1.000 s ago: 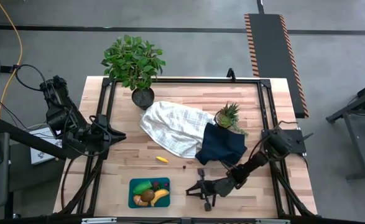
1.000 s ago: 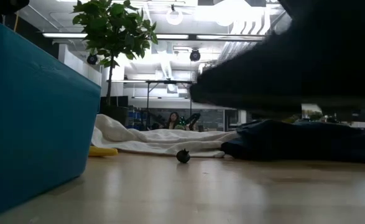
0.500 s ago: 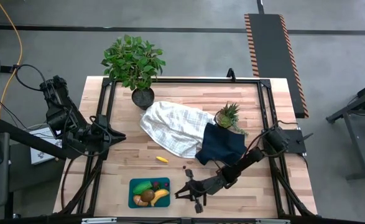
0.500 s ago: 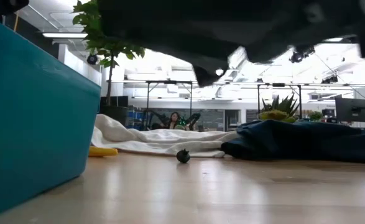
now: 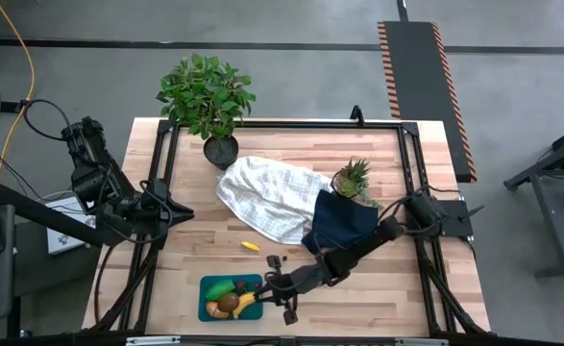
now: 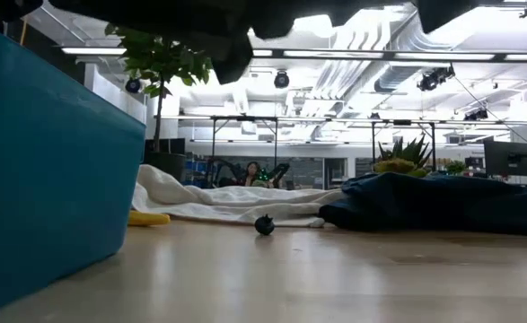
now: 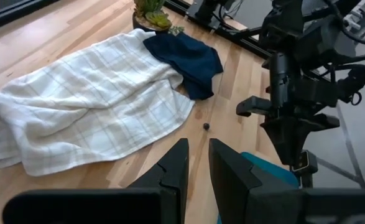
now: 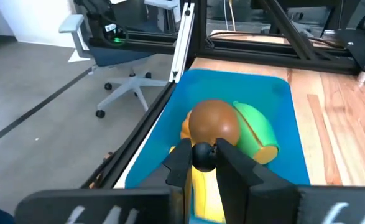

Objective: Pick and placing Produce into tupperware
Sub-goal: Put the bottom blueberry into the bin

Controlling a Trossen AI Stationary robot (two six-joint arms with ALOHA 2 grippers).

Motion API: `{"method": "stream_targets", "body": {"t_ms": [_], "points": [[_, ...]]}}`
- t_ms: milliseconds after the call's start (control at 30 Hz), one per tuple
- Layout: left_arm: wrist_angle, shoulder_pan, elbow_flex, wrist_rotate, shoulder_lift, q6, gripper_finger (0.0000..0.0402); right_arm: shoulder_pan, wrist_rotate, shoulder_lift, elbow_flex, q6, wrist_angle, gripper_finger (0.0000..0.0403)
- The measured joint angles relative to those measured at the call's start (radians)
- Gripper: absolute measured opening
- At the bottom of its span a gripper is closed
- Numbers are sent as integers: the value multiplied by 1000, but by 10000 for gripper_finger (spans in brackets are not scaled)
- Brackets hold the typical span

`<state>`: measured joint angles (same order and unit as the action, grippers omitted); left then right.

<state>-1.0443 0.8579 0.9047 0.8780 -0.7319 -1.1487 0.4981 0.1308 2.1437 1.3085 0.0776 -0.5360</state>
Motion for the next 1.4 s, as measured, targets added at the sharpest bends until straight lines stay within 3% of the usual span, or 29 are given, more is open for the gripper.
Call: {"method": "stream_targets", "body": {"t_ms": [500, 1400], "points": [[-4, 0, 0, -40, -4, 16, 53, -37, -20, 0, 73, -10, 110, 39], [-4, 0, 0, -48, -26, 43, 53, -78, -98, 0, 78, -7, 129, 44]]}}
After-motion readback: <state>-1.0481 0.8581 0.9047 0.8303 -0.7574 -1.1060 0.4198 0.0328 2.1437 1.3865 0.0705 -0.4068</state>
